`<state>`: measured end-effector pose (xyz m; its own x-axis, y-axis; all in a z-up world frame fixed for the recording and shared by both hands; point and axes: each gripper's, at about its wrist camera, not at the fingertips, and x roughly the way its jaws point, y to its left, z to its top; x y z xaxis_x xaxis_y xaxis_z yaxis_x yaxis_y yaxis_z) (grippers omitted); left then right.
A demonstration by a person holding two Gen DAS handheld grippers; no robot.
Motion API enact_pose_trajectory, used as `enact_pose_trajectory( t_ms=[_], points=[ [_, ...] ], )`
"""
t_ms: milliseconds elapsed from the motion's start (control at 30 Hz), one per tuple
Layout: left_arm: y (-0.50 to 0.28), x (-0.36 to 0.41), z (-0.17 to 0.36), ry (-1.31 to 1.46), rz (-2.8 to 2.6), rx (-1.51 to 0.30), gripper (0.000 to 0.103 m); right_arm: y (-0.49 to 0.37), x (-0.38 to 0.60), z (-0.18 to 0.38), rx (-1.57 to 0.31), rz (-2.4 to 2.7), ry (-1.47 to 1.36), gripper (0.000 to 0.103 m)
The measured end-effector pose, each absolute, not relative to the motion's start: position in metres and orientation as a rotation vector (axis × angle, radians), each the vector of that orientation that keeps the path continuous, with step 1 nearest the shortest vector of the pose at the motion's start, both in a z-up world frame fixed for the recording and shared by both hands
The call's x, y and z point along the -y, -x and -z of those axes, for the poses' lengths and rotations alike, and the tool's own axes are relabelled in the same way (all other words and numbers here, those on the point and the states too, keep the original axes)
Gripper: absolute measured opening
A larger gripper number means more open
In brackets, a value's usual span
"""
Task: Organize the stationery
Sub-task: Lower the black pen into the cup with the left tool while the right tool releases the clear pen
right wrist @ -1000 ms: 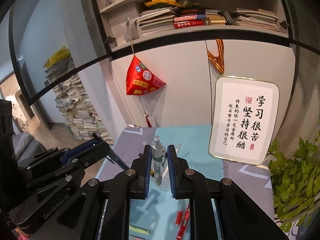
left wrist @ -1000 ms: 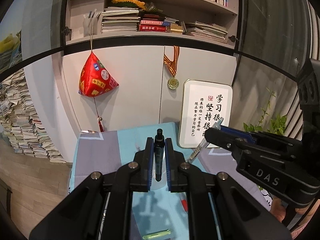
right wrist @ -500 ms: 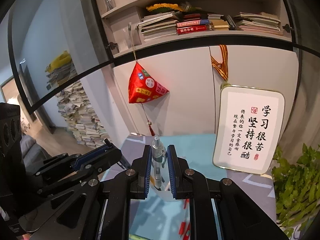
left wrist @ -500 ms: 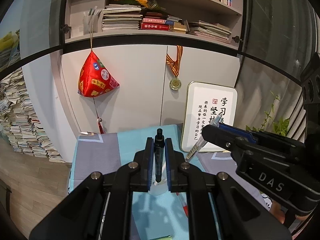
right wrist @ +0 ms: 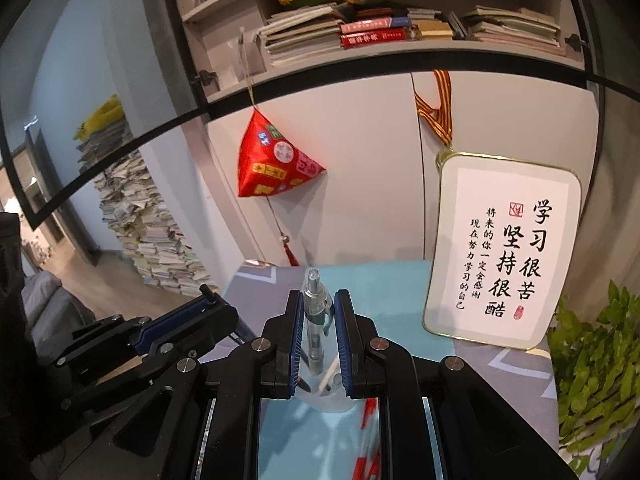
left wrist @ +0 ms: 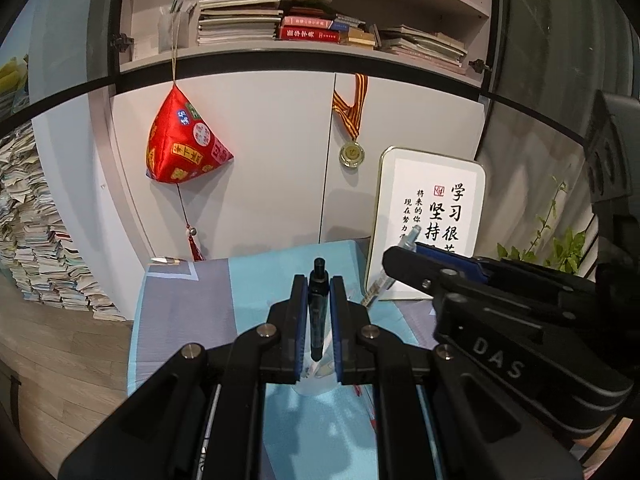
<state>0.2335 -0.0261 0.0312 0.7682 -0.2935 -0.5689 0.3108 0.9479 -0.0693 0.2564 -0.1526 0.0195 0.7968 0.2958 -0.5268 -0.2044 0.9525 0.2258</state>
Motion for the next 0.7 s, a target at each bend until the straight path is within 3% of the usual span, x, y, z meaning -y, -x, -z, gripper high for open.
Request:
enact_pose_trajectory(
  t_ms=[700],
  points=[
    [-0.272,0.027,0.005,-0.022,0.318,-0.694,0.009,-0.299,0.153,0.020,-0.656,-0.282,-0.177,0.017]
  ],
)
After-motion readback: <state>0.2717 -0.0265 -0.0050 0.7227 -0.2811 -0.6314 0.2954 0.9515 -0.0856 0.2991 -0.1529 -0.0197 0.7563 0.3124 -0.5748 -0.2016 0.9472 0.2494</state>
